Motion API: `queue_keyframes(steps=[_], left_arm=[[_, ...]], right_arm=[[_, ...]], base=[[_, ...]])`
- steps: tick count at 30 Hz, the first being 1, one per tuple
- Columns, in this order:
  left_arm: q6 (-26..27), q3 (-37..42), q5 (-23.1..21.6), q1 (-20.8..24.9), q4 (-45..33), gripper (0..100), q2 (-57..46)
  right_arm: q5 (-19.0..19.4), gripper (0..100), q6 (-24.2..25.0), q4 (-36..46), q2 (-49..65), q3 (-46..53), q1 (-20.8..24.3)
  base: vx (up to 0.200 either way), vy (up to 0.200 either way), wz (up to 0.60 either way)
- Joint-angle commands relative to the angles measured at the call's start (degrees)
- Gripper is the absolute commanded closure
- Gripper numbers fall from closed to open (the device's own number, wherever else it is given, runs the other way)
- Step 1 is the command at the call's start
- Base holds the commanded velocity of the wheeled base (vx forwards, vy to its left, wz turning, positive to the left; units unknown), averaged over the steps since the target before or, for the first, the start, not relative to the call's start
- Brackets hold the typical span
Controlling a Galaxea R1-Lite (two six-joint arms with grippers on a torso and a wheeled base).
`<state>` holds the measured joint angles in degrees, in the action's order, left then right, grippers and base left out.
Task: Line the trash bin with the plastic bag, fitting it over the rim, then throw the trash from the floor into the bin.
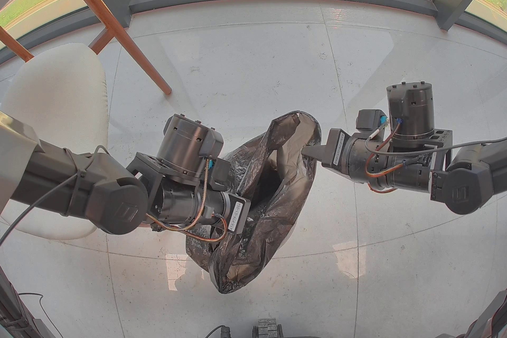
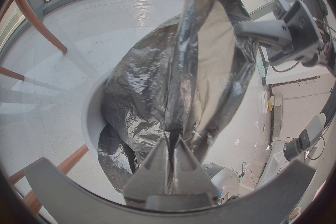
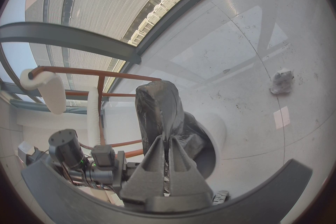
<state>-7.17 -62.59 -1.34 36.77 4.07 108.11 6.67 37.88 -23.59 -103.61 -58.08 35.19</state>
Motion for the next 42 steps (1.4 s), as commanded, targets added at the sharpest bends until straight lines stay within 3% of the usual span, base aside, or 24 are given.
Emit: queue_keyframes(steps=[1,8,15,24,28,30,32,33,36,41,42], left_arm=[[0.0,-0.2,-0.1,-0.9,0.1,100,0.0],[-0.1,-0.2,0.1,-1.3,-0.6,100,-2.9],[-0.7,-3.8,0.0,-5.7,-0.7,100,-4.2],[-5.7,-3.5,0.0,-5.7,-6.5,100,-6.7],[-6.7,-3.4,0.1,-5.1,-7.2,100,-6.7],[-6.5,-4.0,0.6,-5.0,-6.8,100,-6.2],[-6.5,-4.1,0.6,-5.0,-6.7,100,-6.2],[-6.5,-6.6,1.0,-5.4,-7.1,100,-5.9],[-6.6,-7.6,1.6,-5.4,-7.3,100,-5.5],[-6.5,-7.8,1.8,-5.4,-7.0,100,-4.6],[-6.5,-7.8,1.8,-5.4,-7.0,100,-4.6]], right_arm=[[0.1,100,-2.6,-0.1,0.3,3.1,-0.7],[0.6,100,-10.5,-0.1,0.5,6.8,-2.3],[0.7,100,-16.3,-0.2,-1.7,7.2,-5.3],[2.0,100,-25.8,-0.3,-6.1,8.6,-10.1],[2.9,100,-26.3,-2.1,-7.7,8.3,-10.2],[2.9,100,-26.5,-7.3,-11.0,8.2,-10.1],[3.0,100,-26.5,-7.7,-11.2,8.2,-10.1],[2.9,100,-26.6,-15.4,-15.0,8.1,-10.0],[2.9,100,-26.7,-23.4,-18.8,7.8,-9.8],[2.9,100,-26.8,-26.4,-21.7,5.0,-10.1],[2.9,0,-26.7,-26.3,-21.7,4.5,-10.1]], base=[[0.0,0.0,0.0],[0.0,0.0,0.0],[0.0,0.0,0.0],[0.0,0.0,0.0],[0.0,0.0,0.0],[0.0,0.0,0.0],[0.0,0.0,0.0],[0.0,0.0,0.0],[0.0,0.0,0.0],[0.0,0.0,0.0],[0.0,0.0,0.0]])
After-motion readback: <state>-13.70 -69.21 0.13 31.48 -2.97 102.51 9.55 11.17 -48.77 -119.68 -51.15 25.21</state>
